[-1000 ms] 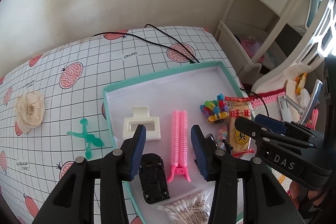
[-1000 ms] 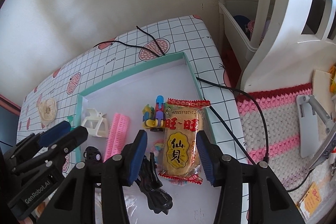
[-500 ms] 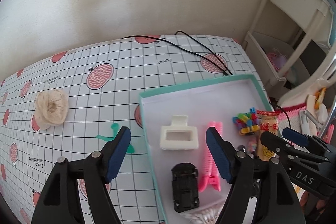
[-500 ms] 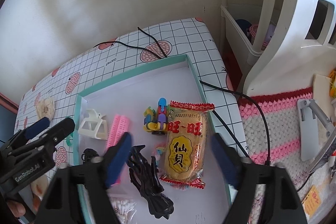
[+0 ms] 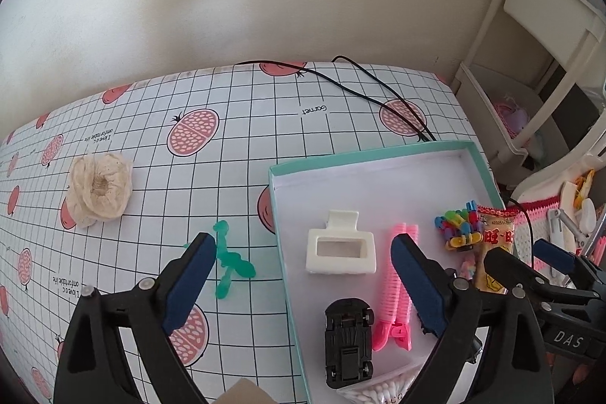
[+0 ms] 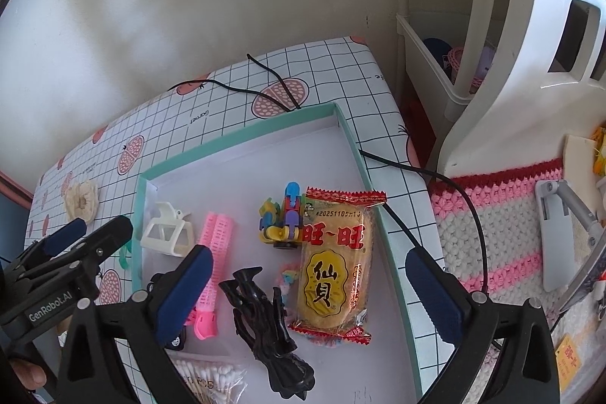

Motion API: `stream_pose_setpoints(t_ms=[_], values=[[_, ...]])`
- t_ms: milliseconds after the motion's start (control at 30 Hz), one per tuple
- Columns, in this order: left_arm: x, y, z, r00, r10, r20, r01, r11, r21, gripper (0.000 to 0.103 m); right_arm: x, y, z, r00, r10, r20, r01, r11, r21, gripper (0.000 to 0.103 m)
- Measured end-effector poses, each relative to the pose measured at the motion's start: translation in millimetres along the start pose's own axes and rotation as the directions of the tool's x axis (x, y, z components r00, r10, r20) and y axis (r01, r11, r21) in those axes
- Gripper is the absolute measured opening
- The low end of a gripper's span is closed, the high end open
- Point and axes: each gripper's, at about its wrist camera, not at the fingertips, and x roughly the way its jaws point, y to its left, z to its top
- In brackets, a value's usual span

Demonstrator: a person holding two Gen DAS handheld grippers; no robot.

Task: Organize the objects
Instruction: 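Open both tools to release the roller clip and packet into the tray, then move the left tool to the cream lace scrunchie while the right tool approaches the green toy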

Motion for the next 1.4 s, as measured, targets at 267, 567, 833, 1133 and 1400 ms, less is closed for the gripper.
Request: stream_pose_setpoints(t_ms=[267,567,833,1133,1400], values=[[-1.1,4.7,0.9,1.0,0.006,0.008,-0.006,1.0,-0.009,0.094,2.7,-0.6,-0.1,1.0,-0.005,-0.004,0.005,1.0,0.003,0.103],[-9.0,25.5,3.1,1.0,-0.006,0.018,0.006,1.0,-0.023,0.094,-4.3,10.1,3.3,1.0,-0.015,0.023,0.014,1.0,0.003,0.103],[-27.7,79.5,7.9,0.998,0.019,0.056,-0.014,0.996,-0.089,0.094,-13.2,52.6,7.9,0.997,0.012,0.072,-0.009,0.999,-0.037,0.103],[-42.5,161.5,6.2,0.995,0.065,0.075,-0.048,0.976,-0.213,0.094,-5.4,128.9,2.1,0.994,0.082,0.079,-0.071,0.988,-0.133,0.103],[-53.8,223.6,-6.2,0.99,0.098,0.098,-0.065,0.952,-0.298,0.094,9.5,192.9,-9.9,0.987,0.151,0.052,-0.135,0.965,-0.223,0.103]])
